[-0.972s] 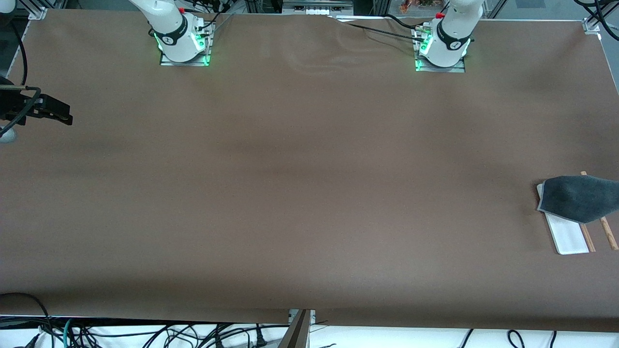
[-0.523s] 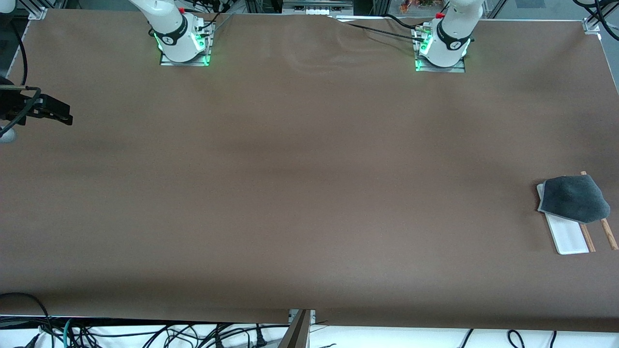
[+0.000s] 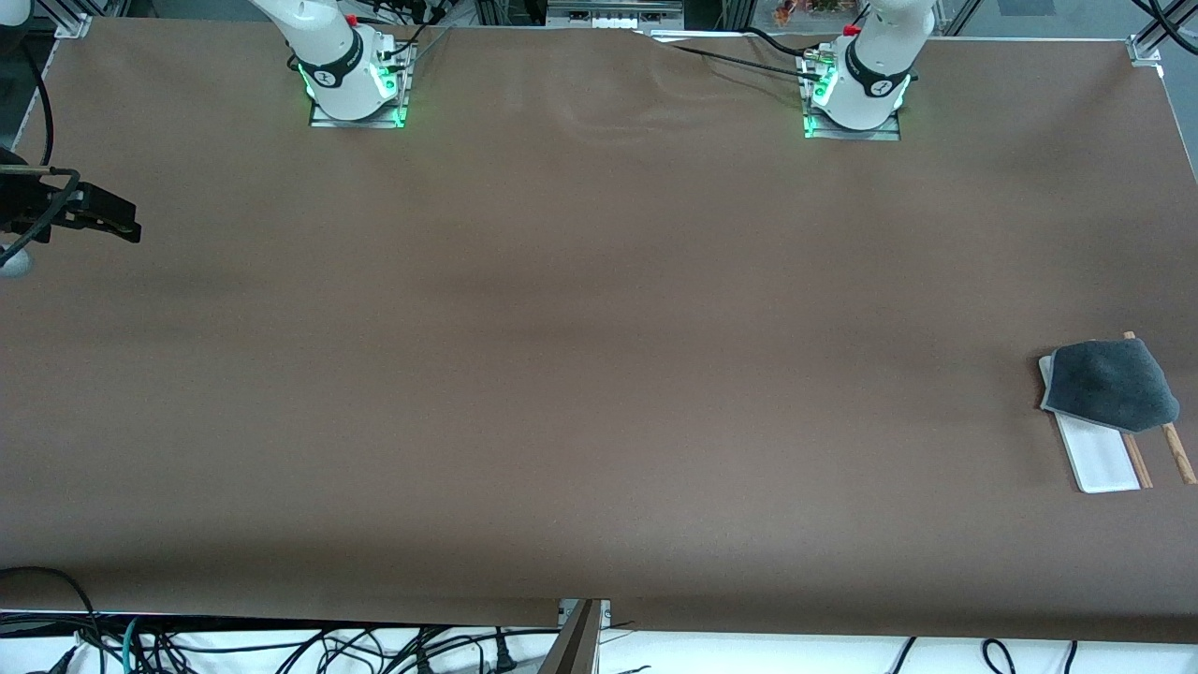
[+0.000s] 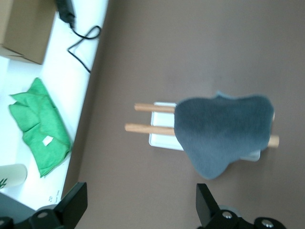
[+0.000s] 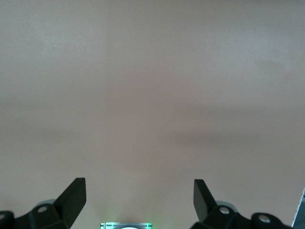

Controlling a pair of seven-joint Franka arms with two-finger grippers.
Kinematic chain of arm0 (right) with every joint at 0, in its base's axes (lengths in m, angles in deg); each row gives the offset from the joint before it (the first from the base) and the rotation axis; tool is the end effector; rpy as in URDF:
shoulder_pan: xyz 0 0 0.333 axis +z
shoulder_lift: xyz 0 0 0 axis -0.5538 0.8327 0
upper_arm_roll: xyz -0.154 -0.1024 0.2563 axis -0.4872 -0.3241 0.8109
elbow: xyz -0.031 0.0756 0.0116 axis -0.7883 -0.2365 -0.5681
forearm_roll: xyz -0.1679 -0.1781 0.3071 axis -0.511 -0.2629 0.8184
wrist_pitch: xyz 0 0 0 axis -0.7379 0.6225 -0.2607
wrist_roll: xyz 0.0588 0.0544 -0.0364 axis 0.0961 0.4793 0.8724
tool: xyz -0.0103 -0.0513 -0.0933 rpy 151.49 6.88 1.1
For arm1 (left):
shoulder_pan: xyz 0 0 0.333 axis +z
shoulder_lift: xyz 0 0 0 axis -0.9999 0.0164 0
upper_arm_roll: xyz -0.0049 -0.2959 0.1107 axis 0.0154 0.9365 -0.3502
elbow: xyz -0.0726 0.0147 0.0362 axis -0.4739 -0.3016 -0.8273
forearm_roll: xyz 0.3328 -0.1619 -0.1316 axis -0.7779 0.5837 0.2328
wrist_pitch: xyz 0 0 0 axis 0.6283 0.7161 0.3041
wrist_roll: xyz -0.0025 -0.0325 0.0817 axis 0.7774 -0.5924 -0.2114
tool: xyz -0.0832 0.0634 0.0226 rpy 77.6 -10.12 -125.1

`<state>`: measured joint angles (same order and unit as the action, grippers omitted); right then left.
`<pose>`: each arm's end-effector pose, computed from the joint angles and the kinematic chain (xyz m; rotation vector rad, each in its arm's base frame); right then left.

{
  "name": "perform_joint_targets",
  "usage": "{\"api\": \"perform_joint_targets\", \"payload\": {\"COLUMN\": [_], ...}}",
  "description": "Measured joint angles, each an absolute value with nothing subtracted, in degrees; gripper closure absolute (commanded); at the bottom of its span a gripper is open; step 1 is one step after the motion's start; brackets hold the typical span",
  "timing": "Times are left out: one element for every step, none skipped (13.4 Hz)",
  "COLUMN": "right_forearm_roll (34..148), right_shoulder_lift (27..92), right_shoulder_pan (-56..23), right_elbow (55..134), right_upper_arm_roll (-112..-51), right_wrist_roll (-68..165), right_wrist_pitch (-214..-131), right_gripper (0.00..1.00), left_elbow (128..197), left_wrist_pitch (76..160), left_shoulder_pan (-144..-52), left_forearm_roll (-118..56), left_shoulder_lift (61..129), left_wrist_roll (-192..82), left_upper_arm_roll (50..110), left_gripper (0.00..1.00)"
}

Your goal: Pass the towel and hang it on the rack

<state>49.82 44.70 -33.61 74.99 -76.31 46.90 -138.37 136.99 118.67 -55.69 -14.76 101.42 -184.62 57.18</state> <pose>0.5855 -0.0110 0.6145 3.0595 0.0724 -0.1824 0.6028 0.4265 0.4499 -2.3150 1.8227 -0.5911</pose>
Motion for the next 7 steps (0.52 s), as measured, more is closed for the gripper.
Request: {"api": "perform_joint_targets", "payload": {"right_forearm_roll": [49.82,49.82,49.82,49.82,49.82,49.82,49.82], "right_shoulder_lift": [44.71,44.71,44.71,44.72,44.72,44.72,44.72], "right_shoulder_pan": [-33.6,-33.6,-33.6,-33.59,-33.59,-33.59,-33.59], "right_elbow": [74.99,74.99,74.99,74.99,74.98,74.98,74.98], "right_upper_arm_roll": [-76.3,-76.3,-76.3,-76.29,-76.29,-76.29,-76.28], "right_wrist_roll": [46.9,46.9,46.9,46.9,46.9,46.9,46.9], "right_wrist_pitch": [-138.37,-138.37,-138.37,-138.37,-138.37,-138.38,-138.4], "right_gripper": [0.0,0.0,0.0,0.0,0.0,0.0,0.0], "left_elbow": [138.65,140.61,142.93,145.28,147.95,150.72,153.37], "left_wrist_pitch": [118.38,118.18,118.06,117.99,117.91,117.84,117.75], "left_shoulder_pan": [-56.56,-57.91,-59.74,-61.59,-63.57,-65.55,-67.58], "left_forearm_roll": [-16.3,-19.06,-22.24,-24.89,-27.41,-30.21,-32.96], "left_shoulder_lift": [99.02,96.28,93.11,89.92,86.5,83.09,79.87], "left_wrist_roll": [-180.01,-174.56,-168.31,-162.37,-156.48,-150.66,-144.88], "left_upper_arm_roll": [57.16,57.18,57.19,57.19,57.2,57.2,57.21], "left_gripper": [0.0,0.0,0.0,0.0,0.0,0.0,0.0]}}
